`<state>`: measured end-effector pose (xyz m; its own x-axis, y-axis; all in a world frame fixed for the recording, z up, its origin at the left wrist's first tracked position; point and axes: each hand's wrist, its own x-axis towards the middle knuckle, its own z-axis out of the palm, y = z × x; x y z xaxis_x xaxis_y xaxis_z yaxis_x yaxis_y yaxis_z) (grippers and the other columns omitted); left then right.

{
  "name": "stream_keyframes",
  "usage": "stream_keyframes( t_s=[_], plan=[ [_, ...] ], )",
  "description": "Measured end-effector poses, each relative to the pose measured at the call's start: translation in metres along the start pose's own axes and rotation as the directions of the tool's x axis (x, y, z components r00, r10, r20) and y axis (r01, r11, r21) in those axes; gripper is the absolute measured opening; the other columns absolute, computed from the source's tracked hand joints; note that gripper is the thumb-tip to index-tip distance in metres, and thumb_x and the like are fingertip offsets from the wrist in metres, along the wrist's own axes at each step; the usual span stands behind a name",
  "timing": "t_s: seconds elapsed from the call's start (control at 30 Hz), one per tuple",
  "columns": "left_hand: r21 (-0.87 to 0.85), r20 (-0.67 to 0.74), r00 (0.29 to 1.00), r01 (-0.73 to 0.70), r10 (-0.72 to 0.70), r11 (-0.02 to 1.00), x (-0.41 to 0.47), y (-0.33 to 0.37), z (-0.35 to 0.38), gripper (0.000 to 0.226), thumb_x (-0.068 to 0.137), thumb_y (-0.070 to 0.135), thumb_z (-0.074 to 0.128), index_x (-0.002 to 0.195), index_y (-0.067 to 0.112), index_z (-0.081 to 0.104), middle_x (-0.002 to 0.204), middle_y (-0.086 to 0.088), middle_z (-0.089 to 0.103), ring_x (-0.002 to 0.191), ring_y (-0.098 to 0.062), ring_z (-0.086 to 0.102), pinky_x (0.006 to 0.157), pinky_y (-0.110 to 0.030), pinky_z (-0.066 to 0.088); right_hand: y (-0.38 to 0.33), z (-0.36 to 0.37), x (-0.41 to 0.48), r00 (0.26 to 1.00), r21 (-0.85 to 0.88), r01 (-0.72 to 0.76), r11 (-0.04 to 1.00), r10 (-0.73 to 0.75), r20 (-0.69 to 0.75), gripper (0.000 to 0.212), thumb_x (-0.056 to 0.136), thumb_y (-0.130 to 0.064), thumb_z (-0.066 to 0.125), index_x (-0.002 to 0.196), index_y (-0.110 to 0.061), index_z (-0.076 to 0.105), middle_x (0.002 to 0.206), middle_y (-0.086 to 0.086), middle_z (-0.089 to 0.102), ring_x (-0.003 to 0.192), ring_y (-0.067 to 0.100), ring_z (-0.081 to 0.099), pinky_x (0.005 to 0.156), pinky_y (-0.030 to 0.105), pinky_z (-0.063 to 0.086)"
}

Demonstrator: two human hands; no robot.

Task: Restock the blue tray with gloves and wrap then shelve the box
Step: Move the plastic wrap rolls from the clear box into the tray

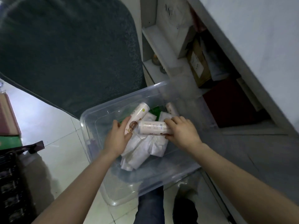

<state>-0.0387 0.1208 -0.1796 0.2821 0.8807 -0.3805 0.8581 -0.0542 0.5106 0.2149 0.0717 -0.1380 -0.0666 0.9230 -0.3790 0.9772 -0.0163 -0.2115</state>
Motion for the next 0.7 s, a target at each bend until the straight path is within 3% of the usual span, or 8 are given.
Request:
stream_keyframes(
  t_s=[0.13,0.27,0.5,0.7],
  plan=[
    [-0.119,-0.082,0.995,-0.069,0.059,0.991,-0.027,0.034,-0.051,0.059,0.090,0.036,0.057,0.141,0.041,0.028,0.108,-0.001,0.037,0.088,-0.017,0.050,0.078,-0.031,0.041,-0.013,-0.040,-0.037,0.988,-0.018,0.073,0.997,-0.075,-0.134,0.061,0.073,-0.043,0.071,0.127,-0.024,0.048,0.120,0.003,0.057,0.109,0.027,0.052,0.088,0.043,0.044],
    [-0.047,-0.164,0.973,-0.170,0.161,0.984,-0.062,0.068,-0.104,0.062,0.088,0.029,0.061,0.142,0.039,0.032,0.111,0.000,0.038,0.103,-0.017,0.047,0.092,-0.031,0.039,-0.025,-0.082,-0.083,0.953,-0.063,0.129,0.990,-0.142,-0.267,0.060,0.077,-0.044,0.068,0.128,-0.024,0.046,0.125,0.004,0.056,0.112,0.026,0.052,0.092,0.042,0.043],
    [0.140,-0.229,0.891,-0.368,0.392,0.919,-0.154,0.147,-0.162,0.059,0.088,0.045,0.057,0.135,0.057,0.025,0.108,0.008,0.034,0.092,-0.016,0.051,0.079,-0.038,0.051,-0.021,-0.163,-0.199,0.844,-0.135,0.136,0.982,-0.186,-0.503,0.059,0.074,-0.047,0.070,0.125,-0.025,0.046,0.111,0.001,0.060,0.100,0.023,0.056,0.085,0.039,0.046],
    [0.179,-0.303,0.746,-0.567,0.593,0.804,-0.218,0.237,-0.174,0.061,0.086,0.042,0.059,0.137,0.055,0.028,0.106,0.007,0.036,0.092,-0.012,0.048,0.075,-0.036,0.047,0.013,-0.211,-0.325,0.783,-0.124,0.028,0.992,-0.099,-0.614,0.055,0.075,-0.043,0.068,0.125,-0.024,0.053,0.111,0.002,0.061,0.100,0.026,0.055,0.086,0.040,0.043]
  ],
)
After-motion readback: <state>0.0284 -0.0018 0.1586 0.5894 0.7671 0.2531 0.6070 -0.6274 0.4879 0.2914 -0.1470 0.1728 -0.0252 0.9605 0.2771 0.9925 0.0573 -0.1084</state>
